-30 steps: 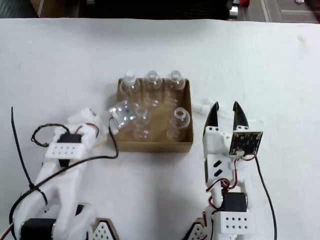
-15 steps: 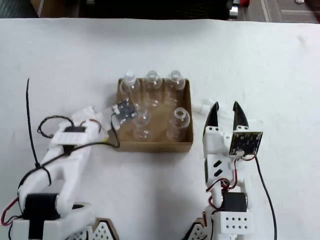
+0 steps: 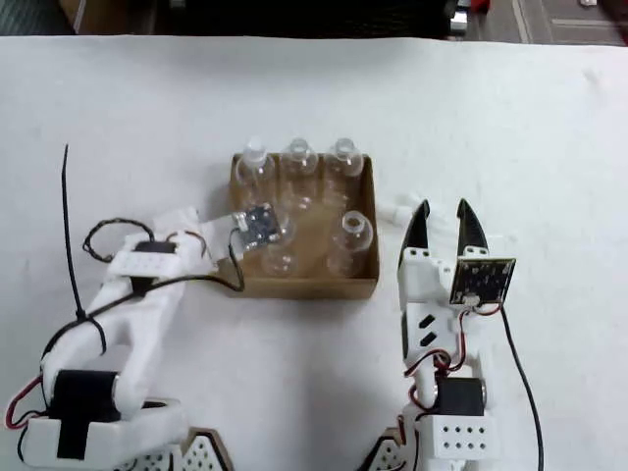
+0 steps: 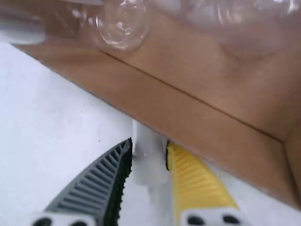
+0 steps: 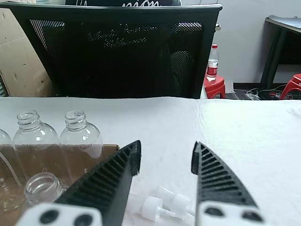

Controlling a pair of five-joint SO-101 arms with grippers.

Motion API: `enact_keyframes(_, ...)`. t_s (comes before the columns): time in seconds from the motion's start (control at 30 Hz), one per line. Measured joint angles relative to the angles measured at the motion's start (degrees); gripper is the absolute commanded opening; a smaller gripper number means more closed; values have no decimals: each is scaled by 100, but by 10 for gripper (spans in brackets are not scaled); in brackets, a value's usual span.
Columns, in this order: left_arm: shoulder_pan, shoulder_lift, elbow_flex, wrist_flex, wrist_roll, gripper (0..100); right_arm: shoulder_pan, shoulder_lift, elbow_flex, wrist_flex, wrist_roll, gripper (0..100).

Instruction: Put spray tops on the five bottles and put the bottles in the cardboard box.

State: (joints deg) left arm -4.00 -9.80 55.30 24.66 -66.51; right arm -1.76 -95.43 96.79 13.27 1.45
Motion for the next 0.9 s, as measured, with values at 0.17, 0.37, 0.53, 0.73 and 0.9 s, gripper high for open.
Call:
enact_keyframes(0.17,0,0,0,9,0,22,0,0,0,0,0,159)
enact_keyframes(0.37,0,0,0,9,0,22,0,0,0,0,0,159)
enact_keyframes(0.53,0,0,0,9,0,22,0,0,0,0,0,159)
enact_keyframes(0.73,-378,-721,0,193,0,22,0,0,0,0,0,159)
enact_keyframes(0.9,-536,-2022,158,967,0,22,0,0,0,0,0,159)
